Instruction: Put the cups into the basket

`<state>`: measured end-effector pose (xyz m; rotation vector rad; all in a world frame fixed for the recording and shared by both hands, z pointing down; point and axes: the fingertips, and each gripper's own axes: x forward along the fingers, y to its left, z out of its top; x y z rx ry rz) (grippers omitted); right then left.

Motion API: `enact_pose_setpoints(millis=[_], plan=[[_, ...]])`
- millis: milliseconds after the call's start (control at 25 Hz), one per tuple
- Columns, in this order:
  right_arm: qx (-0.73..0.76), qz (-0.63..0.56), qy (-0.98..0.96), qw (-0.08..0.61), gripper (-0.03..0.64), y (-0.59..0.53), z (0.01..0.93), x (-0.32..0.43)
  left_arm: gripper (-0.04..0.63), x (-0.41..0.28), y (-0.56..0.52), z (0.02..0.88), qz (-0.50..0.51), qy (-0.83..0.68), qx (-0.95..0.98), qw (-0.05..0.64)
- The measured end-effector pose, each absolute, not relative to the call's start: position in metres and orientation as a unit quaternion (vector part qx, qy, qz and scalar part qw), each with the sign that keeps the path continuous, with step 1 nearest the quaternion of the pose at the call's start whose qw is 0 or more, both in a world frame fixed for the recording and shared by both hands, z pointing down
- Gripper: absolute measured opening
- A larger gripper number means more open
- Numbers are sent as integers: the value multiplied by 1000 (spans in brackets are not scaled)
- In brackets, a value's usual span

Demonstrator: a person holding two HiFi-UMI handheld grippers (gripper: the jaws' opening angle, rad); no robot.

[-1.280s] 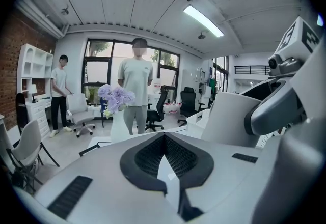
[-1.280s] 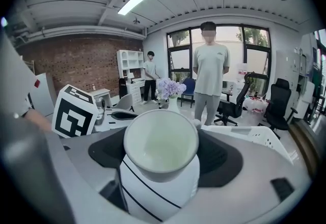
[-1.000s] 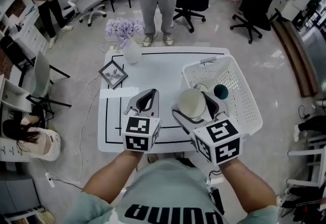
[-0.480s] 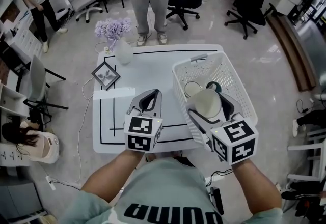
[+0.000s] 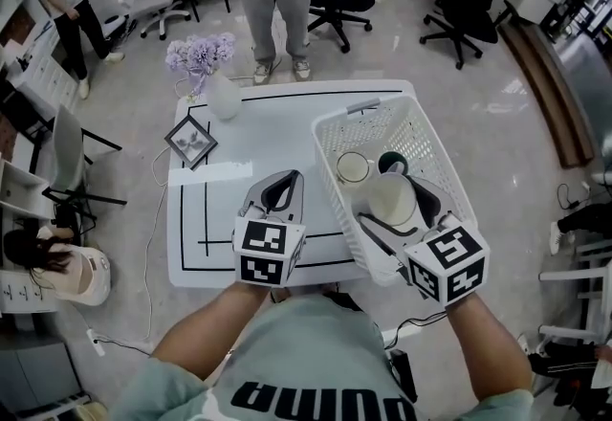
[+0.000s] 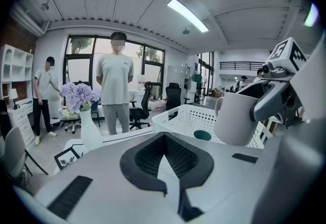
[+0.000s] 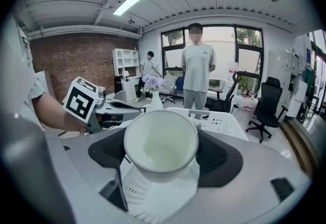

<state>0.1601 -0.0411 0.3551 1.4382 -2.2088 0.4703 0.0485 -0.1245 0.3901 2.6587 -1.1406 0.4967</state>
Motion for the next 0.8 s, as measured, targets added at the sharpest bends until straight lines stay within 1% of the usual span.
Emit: enact_pose_setpoints(millis=[200,520,800], plan=[[468,158,-836,237,400,-38,362,162,6,54,-122,395,172,-393,897,106],[371,129,-872,294,400,-37,388,164,6,57,-121,404,182,-409,886,116],[308,119,-888,321,400,-34,409,161,6,60,-117,419,187,-425,876,130]])
